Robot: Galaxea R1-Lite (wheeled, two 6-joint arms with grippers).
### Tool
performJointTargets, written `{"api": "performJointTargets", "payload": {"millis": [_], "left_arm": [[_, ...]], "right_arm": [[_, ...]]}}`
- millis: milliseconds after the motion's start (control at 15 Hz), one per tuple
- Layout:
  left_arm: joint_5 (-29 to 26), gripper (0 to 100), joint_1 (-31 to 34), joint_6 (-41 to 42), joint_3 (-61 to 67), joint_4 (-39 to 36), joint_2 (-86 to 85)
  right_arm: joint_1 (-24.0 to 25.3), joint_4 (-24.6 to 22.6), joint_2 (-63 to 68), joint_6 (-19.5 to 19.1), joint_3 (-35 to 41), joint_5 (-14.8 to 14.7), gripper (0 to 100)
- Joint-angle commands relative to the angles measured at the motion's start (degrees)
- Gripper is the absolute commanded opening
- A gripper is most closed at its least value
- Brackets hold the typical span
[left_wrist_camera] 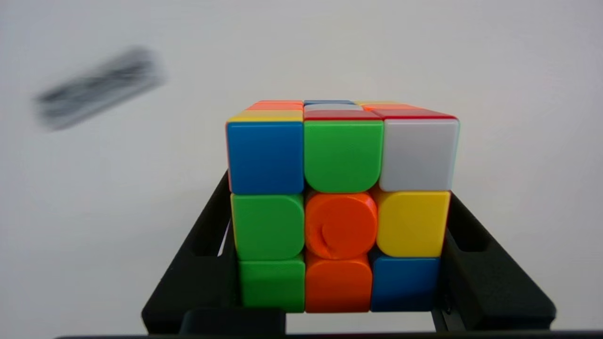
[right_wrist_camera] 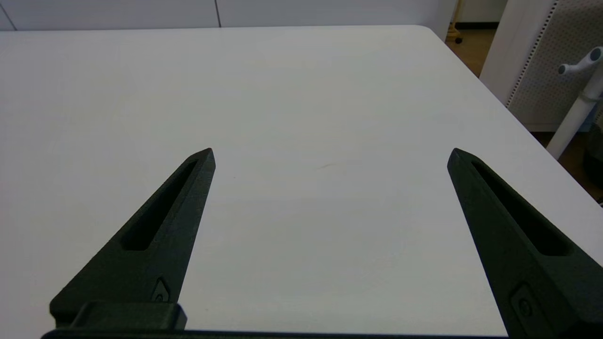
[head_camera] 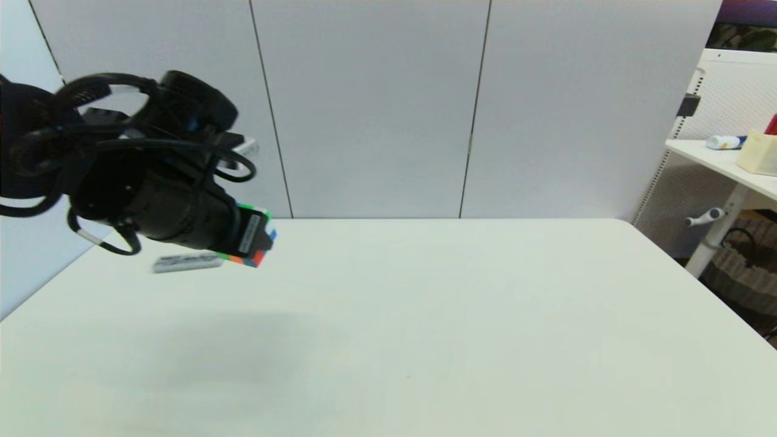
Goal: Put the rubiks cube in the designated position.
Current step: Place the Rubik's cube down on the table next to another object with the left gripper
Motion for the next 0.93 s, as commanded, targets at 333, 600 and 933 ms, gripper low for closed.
{"api": "performJointTargets", "payload": {"millis": [333, 600, 933], "left_arm": [[-12.8, 0, 25.3, 8.6, -0.6, -1.8, 1.9], [-13.1, 0, 28.1, 9.0, -0.5, -1.8, 8.0], [-13.2, 0, 28.2, 9.0, 0.4, -2.1, 15.6]], "right_arm": [[0.0, 0.0, 0.0, 0.0, 0.0, 0.0, 100], [0.0, 0.0, 0.0, 0.0, 0.0, 0.0, 100], [0.0, 0.0, 0.1, 0.0, 0.0, 0.0, 100]]}}
